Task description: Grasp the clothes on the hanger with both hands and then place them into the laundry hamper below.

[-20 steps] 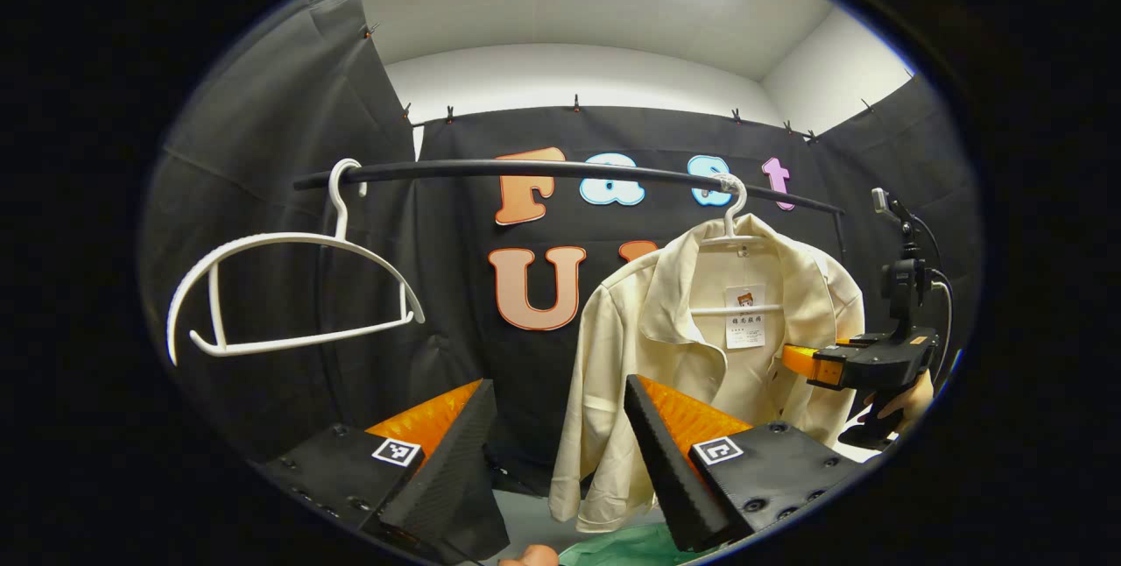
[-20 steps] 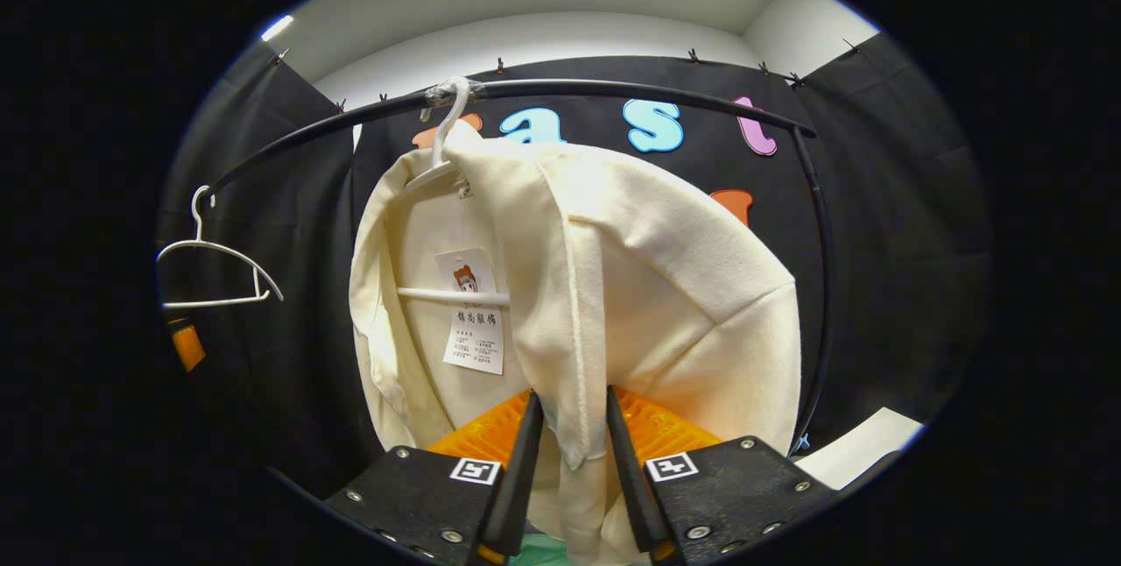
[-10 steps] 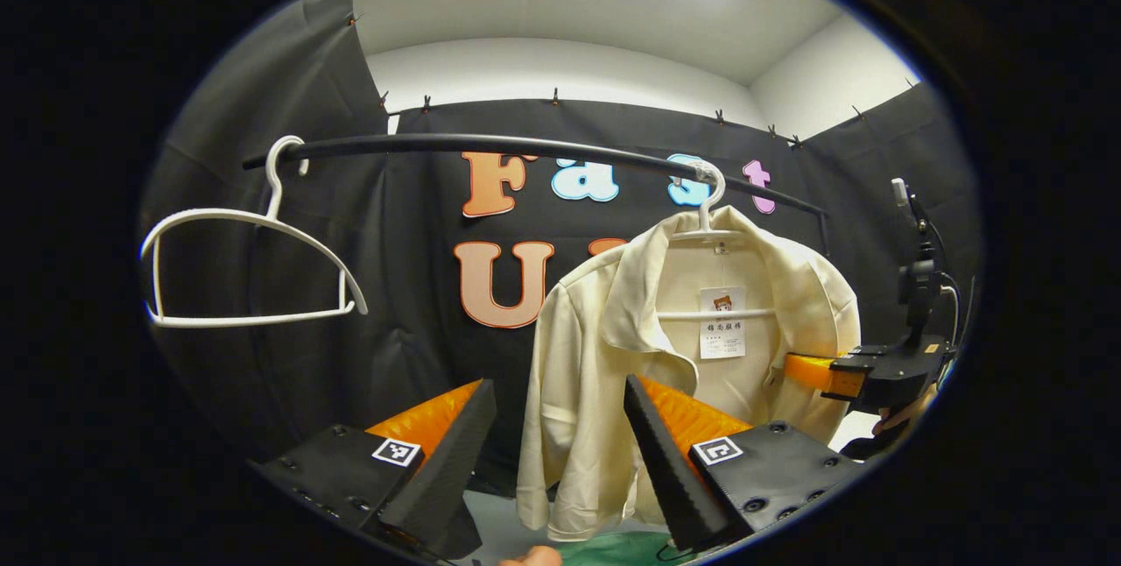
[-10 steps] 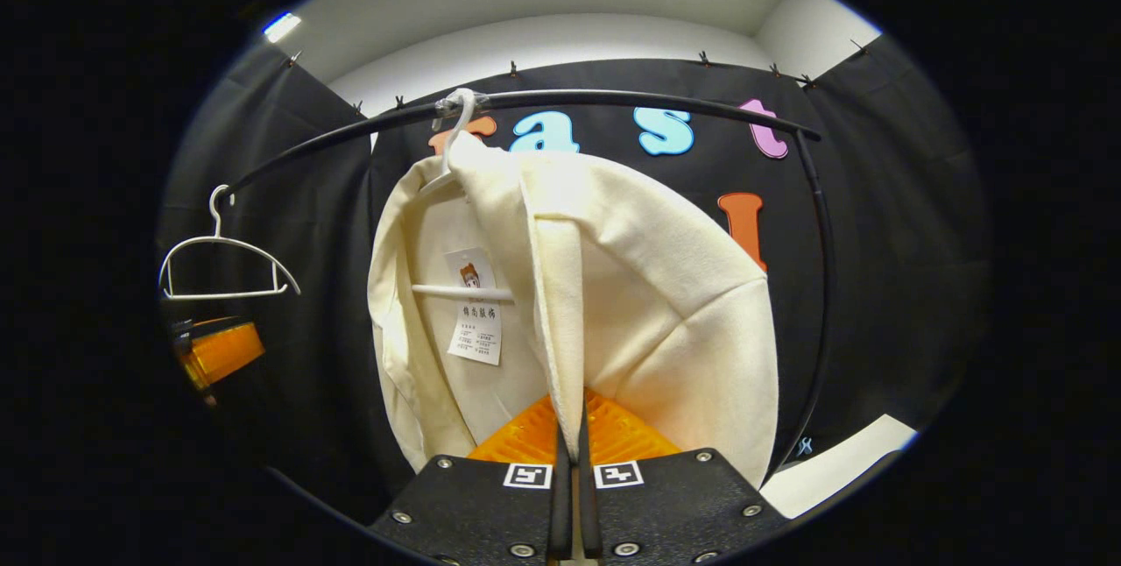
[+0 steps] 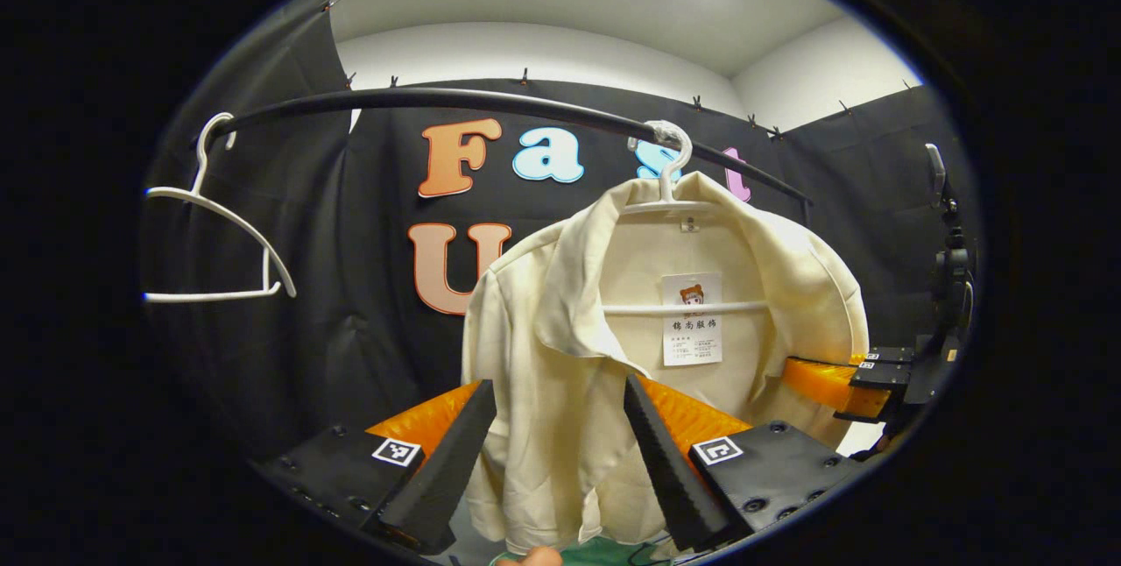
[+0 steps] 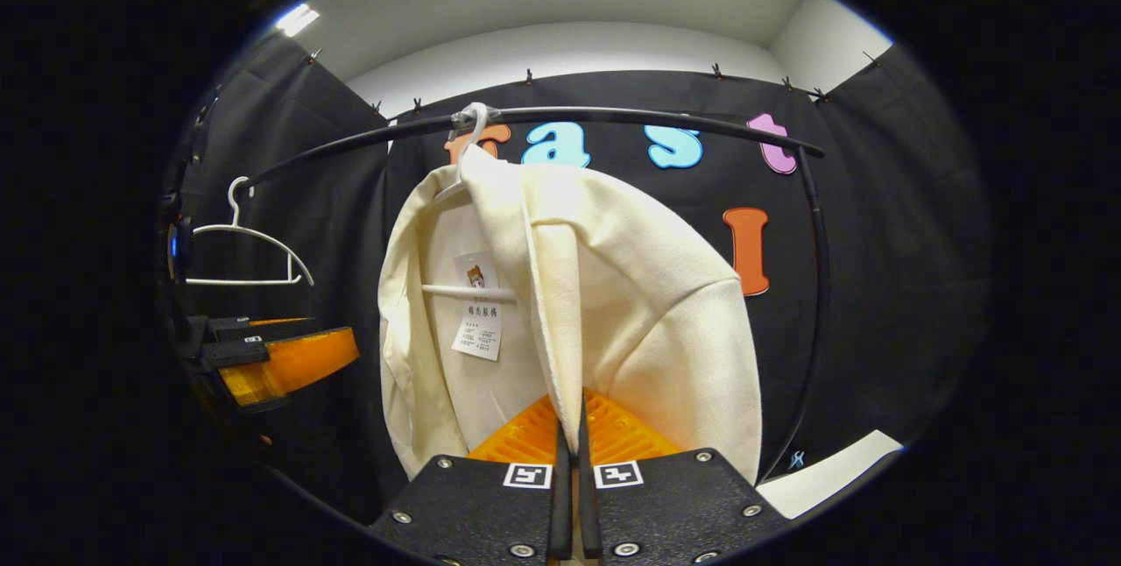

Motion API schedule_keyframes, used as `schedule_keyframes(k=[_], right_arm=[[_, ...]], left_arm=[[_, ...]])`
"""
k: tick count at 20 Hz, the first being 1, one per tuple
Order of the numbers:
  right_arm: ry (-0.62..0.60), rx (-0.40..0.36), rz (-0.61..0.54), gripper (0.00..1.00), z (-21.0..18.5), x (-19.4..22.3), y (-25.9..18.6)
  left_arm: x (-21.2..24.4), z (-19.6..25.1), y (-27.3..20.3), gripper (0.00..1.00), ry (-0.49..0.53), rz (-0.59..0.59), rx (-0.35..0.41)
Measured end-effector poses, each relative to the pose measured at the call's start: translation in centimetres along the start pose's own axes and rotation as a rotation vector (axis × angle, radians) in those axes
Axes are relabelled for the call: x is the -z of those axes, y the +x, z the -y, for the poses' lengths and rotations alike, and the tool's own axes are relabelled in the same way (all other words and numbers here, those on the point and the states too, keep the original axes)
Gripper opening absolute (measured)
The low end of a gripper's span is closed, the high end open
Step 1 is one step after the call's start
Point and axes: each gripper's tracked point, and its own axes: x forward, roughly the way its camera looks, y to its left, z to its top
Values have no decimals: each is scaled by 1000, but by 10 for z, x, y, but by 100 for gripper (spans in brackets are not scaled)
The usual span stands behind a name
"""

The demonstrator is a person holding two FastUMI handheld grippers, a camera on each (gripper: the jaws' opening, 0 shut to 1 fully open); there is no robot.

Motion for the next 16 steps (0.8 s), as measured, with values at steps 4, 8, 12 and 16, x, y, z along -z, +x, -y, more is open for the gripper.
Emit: schedule_keyframes(k=[4,8,12,16], right_arm=[[-13,-11,10,3,4,-3,-6],[-16,-21,21,3,6,-5,-11],[-19,-32,28,3,8,-7,-17],[-21,-35,36,3,10,-8,-19]], left_arm=[[3,15,18,97,-10,-13,26],[12,22,40,100,-4,-30,23],[26,16,63,97,10,-52,-12],[36,10,78,100,-13,-76,-20]])
